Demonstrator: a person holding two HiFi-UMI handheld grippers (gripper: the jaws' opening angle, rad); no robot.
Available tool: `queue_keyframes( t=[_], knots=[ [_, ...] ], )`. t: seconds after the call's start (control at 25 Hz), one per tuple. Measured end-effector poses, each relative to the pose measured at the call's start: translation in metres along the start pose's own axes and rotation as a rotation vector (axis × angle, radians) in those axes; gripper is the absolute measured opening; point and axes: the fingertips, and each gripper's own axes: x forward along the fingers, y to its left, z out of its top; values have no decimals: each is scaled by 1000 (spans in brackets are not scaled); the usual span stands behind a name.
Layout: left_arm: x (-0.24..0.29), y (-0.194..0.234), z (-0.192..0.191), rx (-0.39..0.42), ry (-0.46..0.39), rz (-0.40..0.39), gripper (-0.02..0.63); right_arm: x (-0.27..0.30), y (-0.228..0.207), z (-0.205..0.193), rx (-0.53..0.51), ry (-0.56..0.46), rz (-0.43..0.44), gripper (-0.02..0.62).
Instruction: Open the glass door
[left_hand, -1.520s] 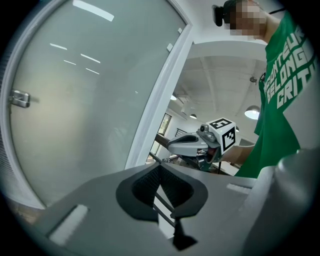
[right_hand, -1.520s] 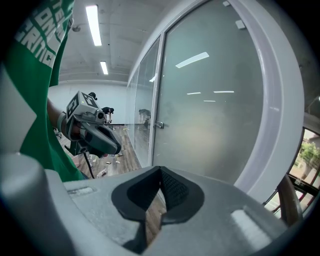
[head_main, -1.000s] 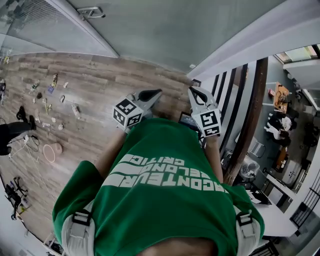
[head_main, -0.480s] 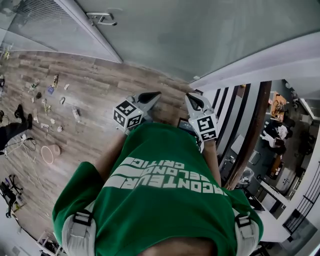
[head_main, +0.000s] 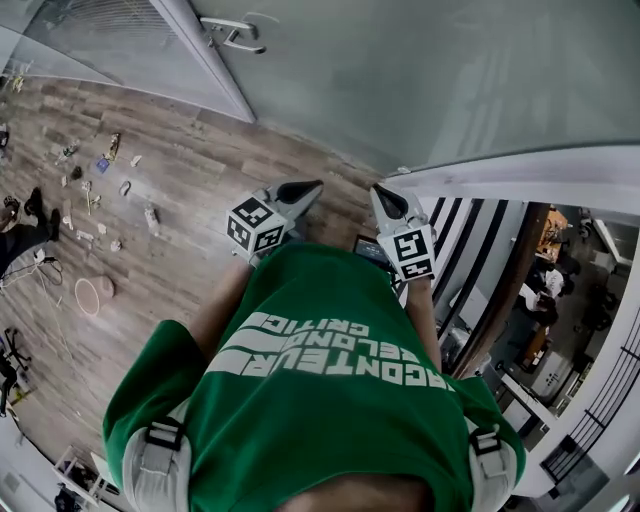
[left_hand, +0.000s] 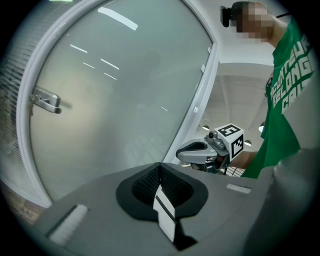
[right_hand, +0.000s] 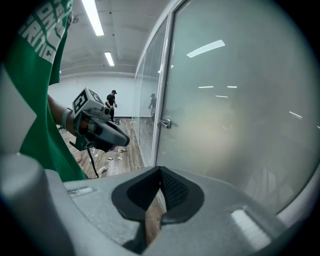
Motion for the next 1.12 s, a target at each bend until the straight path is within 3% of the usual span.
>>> queue_keyframes(
  t=[0.48,0.8,1.12],
  knots=[
    [-30,73,21,-31,-28,37,17,68,4,42,-48,23,41,-8],
    [-64,111,35,-56,-52,53,17,109,18,92,-121,3,59,-7],
    [-86,143,44,-78,-96,101,17,144,28,111,-167,11,114,-6]
  ],
)
